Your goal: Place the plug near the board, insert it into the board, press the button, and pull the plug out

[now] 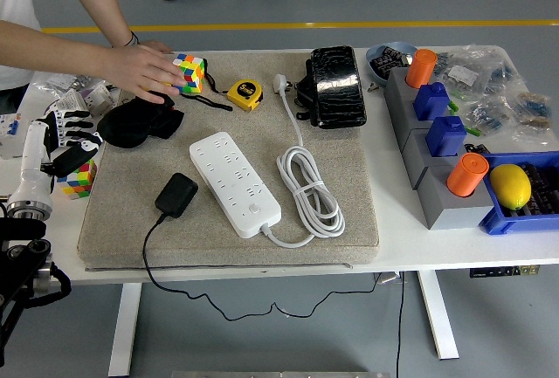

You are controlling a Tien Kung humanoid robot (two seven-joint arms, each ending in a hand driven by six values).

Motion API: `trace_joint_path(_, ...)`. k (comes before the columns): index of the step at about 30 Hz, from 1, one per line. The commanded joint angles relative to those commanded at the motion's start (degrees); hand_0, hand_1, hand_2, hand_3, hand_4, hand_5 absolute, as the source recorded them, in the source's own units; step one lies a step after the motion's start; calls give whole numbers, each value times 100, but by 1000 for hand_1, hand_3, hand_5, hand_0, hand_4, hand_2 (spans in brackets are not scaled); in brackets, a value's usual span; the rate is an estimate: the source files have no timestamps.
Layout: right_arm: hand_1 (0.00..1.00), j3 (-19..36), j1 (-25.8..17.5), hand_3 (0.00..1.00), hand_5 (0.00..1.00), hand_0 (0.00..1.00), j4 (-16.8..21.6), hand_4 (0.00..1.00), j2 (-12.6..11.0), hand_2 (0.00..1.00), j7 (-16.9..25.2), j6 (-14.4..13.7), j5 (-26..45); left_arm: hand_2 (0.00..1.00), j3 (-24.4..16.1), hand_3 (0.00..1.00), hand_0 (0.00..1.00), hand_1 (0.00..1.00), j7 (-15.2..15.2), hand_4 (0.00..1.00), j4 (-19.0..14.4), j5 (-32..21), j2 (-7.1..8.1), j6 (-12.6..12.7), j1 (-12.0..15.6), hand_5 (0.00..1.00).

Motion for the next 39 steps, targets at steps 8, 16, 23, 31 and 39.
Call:
trace_joint_path(8, 580, 13, 19, 507, 360, 492, 0, 832, 39, 538, -14, -8, 18, 511, -15, 550, 366, 464, 87, 844, -51, 43, -2, -37, -32, 308)
trace_joint_path(16, 581, 29, 64, 507, 362, 491, 0, 834, 41, 538, -5, 10, -11, 510, -58, 550, 368, 462, 183, 844, -95, 82, 10, -112, -49, 315)
trace_joint_path(23, 580, 17, 90, 506, 364, 493, 0, 831, 42, 538, -25, -2, 1, 510, -125, 550, 372, 462, 205, 843, -230, 61, 26, -138, -80, 320)
trace_joint_path(31, 581, 82, 141, 507, 364, 495, 0, 833, 54, 538, -45, 12, -76, 510, -204, 550, 374, 462, 248, 842, -378, 59, 39, -168, -110, 322)
trace_joint_path(39, 581, -5, 146, 507, 366, 495, 0, 834, 53, 540, -81, -4, -57, 510, -265, 551, 375, 461, 269, 842, -434, 59, 45, -184, -72, 333)
